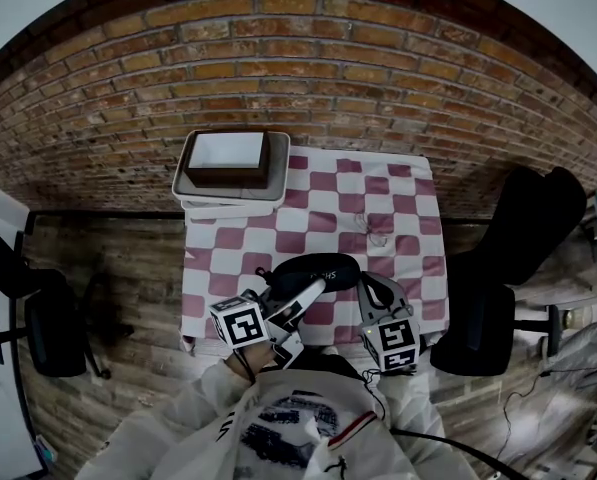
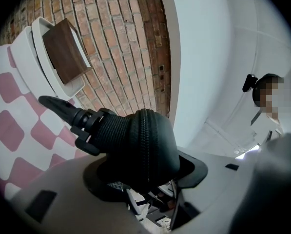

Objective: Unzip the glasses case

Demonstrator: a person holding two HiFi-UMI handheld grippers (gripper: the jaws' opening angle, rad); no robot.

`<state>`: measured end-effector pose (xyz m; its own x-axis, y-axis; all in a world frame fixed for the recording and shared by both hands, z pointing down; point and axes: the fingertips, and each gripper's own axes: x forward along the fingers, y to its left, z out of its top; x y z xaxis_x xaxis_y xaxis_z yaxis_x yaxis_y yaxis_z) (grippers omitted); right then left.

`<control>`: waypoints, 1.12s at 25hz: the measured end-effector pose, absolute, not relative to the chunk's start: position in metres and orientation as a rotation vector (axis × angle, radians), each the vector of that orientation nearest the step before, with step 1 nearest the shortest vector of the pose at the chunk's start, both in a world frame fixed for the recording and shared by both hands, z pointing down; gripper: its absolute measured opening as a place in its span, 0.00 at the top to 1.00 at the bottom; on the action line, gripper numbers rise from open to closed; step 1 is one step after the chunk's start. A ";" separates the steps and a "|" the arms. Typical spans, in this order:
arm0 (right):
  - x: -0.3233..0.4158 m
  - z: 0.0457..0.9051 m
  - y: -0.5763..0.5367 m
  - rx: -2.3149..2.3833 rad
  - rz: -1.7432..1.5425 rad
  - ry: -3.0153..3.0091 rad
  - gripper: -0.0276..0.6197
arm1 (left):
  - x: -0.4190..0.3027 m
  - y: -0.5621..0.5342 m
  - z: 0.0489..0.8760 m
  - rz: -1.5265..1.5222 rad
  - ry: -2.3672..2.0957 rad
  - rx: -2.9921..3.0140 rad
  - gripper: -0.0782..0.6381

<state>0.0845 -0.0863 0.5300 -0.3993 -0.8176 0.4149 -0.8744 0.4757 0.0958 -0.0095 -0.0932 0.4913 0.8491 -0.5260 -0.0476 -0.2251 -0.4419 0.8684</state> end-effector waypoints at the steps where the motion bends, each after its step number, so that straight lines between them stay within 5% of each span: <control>1: 0.085 0.531 -0.087 1.409 0.187 -2.317 0.93 | -0.009 -0.094 0.492 -0.370 -0.557 2.043 0.54; 28: 0.093 0.542 -0.096 1.345 -0.011 -2.172 0.93 | 0.005 -0.089 0.493 -0.222 -0.551 2.238 0.55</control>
